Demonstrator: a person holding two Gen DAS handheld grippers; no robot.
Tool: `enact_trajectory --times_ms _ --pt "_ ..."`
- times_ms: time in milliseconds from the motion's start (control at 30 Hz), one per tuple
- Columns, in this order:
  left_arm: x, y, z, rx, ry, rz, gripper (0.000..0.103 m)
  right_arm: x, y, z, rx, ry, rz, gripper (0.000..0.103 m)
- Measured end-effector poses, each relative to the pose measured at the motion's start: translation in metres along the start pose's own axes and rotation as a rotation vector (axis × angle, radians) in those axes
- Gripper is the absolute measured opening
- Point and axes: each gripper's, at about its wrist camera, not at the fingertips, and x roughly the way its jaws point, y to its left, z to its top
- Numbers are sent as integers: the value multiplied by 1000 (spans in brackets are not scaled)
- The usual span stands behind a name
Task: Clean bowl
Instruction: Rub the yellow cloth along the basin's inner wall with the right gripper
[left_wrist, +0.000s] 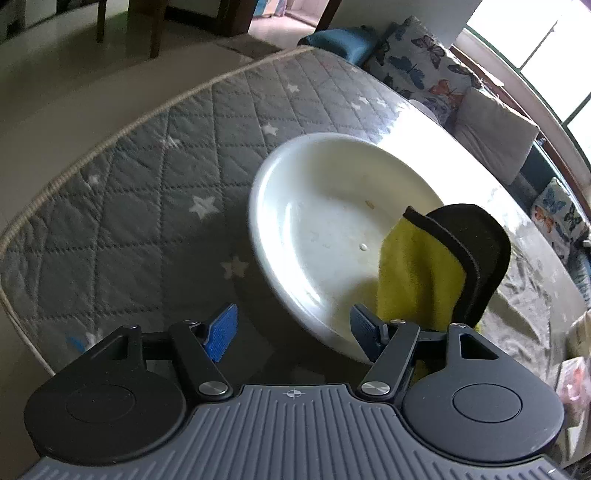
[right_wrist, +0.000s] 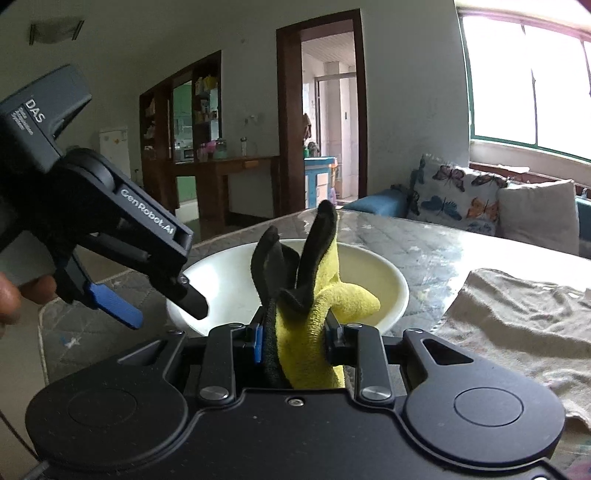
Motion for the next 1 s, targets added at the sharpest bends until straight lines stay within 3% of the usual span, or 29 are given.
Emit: enact_trajectory --times_ms 167,333,400,600,1000 --pt "10 5 -8 -64 2 -23 61 -3 9 0 -38 10 0 30" --pt "11 5 -9 -49 -13 -79 36 -7 23 0 -88 9 -38 30" --pt "12 2 -11 -22 -20 -95 32 -9 27 1 -94 3 -59 30" --pt "15 1 -11 6 -13 -112 32 -11 42 -1 -104 2 -119 30" --pt "20 13 -5 9 33 -173 29 5 24 -1 -122 42 -149 30"
